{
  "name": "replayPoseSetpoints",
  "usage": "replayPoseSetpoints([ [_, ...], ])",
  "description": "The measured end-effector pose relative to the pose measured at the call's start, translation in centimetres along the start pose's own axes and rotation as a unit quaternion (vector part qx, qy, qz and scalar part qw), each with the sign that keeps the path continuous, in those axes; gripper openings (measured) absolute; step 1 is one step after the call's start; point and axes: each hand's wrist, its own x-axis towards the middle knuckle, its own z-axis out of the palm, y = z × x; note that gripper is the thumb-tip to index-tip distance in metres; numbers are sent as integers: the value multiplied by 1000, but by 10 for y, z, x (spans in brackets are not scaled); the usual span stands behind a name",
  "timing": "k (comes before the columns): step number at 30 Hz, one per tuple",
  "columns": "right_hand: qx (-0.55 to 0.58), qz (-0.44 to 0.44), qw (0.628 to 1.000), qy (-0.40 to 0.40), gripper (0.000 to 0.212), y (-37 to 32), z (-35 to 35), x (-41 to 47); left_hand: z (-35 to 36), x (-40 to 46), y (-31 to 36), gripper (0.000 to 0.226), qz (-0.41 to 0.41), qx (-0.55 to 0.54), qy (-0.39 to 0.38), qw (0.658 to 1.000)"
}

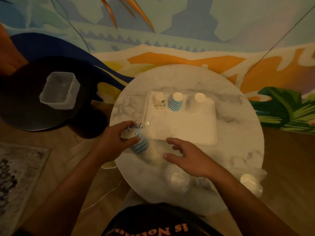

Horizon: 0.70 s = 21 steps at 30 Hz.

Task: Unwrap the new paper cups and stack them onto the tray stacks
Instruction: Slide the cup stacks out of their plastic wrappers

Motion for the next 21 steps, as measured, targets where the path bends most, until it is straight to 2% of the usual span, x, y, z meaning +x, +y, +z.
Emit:
replayPoseSetpoints([
  [5,30,3,999,36,78,-2,-13,8,-33,10,9,29,-39,-180,60,981],
  [9,-6,-26,998,58,94,-5,-19,14,-41,12,16,18,-46,-245,91,964],
  [12,-79,-53,994,53,102,-8,-15,24,-33,12,19,35,-40,-268,63,961],
  [14,-125,-58,990,42,97,-6,-10,30,-23,12,22,41,-28,-271,47,961],
  [17,-108,-55,992,25,82,3,-5,30,-7,12,26,47,-25,-274,32,961],
  [21,-114,-70,990,52,78,14,-2,27,8,10,30,46,-41,-287,28,957],
])
